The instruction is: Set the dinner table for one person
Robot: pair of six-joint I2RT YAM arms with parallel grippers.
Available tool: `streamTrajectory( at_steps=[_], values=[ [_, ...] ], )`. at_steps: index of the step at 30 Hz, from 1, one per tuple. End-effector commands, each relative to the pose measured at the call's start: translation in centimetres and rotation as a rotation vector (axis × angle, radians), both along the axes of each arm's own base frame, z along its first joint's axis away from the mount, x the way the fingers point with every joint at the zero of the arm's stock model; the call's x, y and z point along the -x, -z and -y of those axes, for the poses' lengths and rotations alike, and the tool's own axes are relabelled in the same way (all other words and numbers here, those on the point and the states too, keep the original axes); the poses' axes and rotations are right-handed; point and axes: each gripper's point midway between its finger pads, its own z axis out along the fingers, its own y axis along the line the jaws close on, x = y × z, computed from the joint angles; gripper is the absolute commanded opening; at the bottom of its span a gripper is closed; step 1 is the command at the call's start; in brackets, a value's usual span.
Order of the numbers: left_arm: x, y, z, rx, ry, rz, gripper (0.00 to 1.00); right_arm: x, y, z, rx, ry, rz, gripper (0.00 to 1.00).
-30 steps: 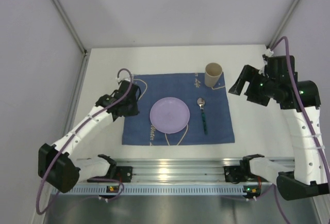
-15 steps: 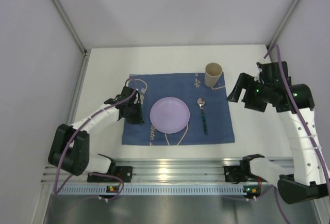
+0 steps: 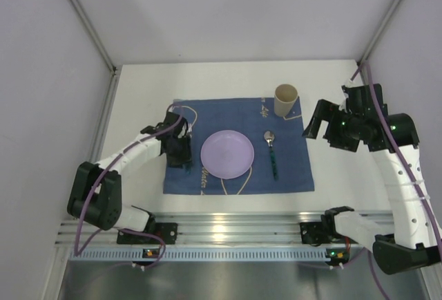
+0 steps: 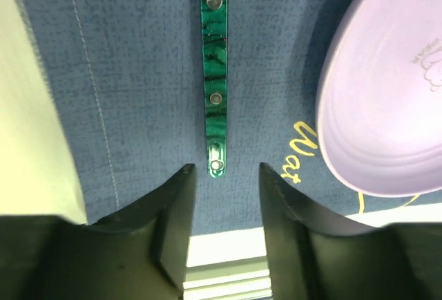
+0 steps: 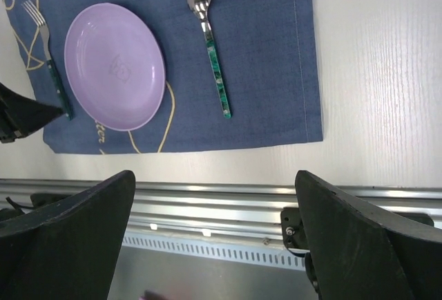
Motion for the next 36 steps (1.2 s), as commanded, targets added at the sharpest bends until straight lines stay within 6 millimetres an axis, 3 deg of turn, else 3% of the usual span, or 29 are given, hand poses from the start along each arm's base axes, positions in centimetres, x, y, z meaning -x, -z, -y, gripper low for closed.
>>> streamTrajectory(
  at_steps=[1, 4, 7, 10, 11, 13, 14, 15, 16, 18, 20, 25, 27, 28, 31, 32, 33, 34, 35, 36],
  values=[
    [-0.8, -3.2, -0.4, -0.009, -0.034, 0.05, 0.49, -0.4, -0.6, 0.1, 0.022, -0.011, 0.044, 1.0],
    [-1.1, -5.2, -0.3, -0.003, -0.022, 0.074, 0.59, -0.5, -0.8, 0.1, 0.021, -0.01, 0.051, 1.0],
    [-2.1, -8.1, -0.3, 0.001, -0.014, 0.13, 0.61, -0.5, -1.7, 0.2, 0.024, -0.014, 0.08, 1.0],
    [-3.3, -12.8, -0.2, 0.012, -0.004, 0.232, 0.61, -0.3, -4.2, -0.5, 0.001, -0.065, 0.181, 1.0],
    [-4.0, -15.8, 0.1, 0.04, 0.005, 0.313, 0.62, -0.3, -5.3, -1.1, -0.01, -0.109, 0.235, 1.0],
    [-4.6, -18.5, 0.5, 0.074, 0.024, 0.394, 0.66, 0.9, -7.2, -1.4, -0.037, -0.141, 0.329, 1.0],
    [-5.0, -20.6, 1.0, 0.105, 0.051, 0.445, 0.67, 1.1, -7.7, -1.3, -0.041, -0.144, 0.365, 1.0],
    [-5.1, -21.8, 1.1, 0.118, 0.058, 0.486, 0.7, 1.5, -7.0, -1.3, -0.036, -0.156, 0.364, 1.0],
    [-5.2, -22.6, 1.1, 0.119, 0.059, 0.512, 0.99, 2.5, -7.1, -1.1, -0.043, -0.161, 0.398, 1.0],
    [-5.5, -24.5, 0.3, 0.101, 0.036, 0.589, 0.99, 3.1, -5.3, -1.0, -0.036, -0.173, 0.379, 1.0],
    [-6.1, -25.2, -1.6, 0.026, -0.042, 0.641, 0.99, 4.4, -4.8, -0.7, -0.043, -0.166, 0.389, 1.0],
    [-6.4, -27.4, -4.2, -0.049, -0.145, 0.756, 0.99, 6.7, -3.4, -0.4, -0.079, -0.153, 0.437, 1.0],
    [-6.7, -27.8, -5.5, -0.104, -0.187, 0.782, 0.99, 6.7, -3.3, -0.5, -0.092, -0.157, 0.48, 1.0],
    [-6.8, -28.5, -5.8, -0.109, -0.205, 0.817, 0.99, 7.0, -4.4, -0.3, -0.103, -0.152, 0.558, 1.0],
    [-7.1, -27.6, -7.0, -0.171, -0.22, 0.856, 0.99, 7.2, -4.9, -0.1, -0.139, -0.119, 0.65, 1.0],
    [-7.2, -28.9, -7.2, -0.168, -0.222, 0.923, 0.99, 7.4, -5.1, -0.2, -0.16, -0.11, 0.665, 1.0],
    [-7.3, -29.0, -7.5, -0.18, -0.228, 0.952, 0.99, 7.6, -4.8, -0.4, -0.173, -0.114, 0.672, 1.0],
    [-7.4, -27.2, -8.0, -0.219, -0.225, 0.948, 0.99, 7.4, -4.8, -0.5, -0.182, -0.113, 0.679, 1.0],
    [-7.5, -28.8, -8.3, -0.221, -0.217, 1.046, 0.99, 7.1, -4.4, -0.5, -0.186, -0.104, 0.661, 1.0],
    [-7.4, -28.7, -8.5, -0.235, -0.207, 1.077, 0.99, 6.7, -3.6, -0.1, -0.163, -0.076, 0.635, 1.0]
  ],
)
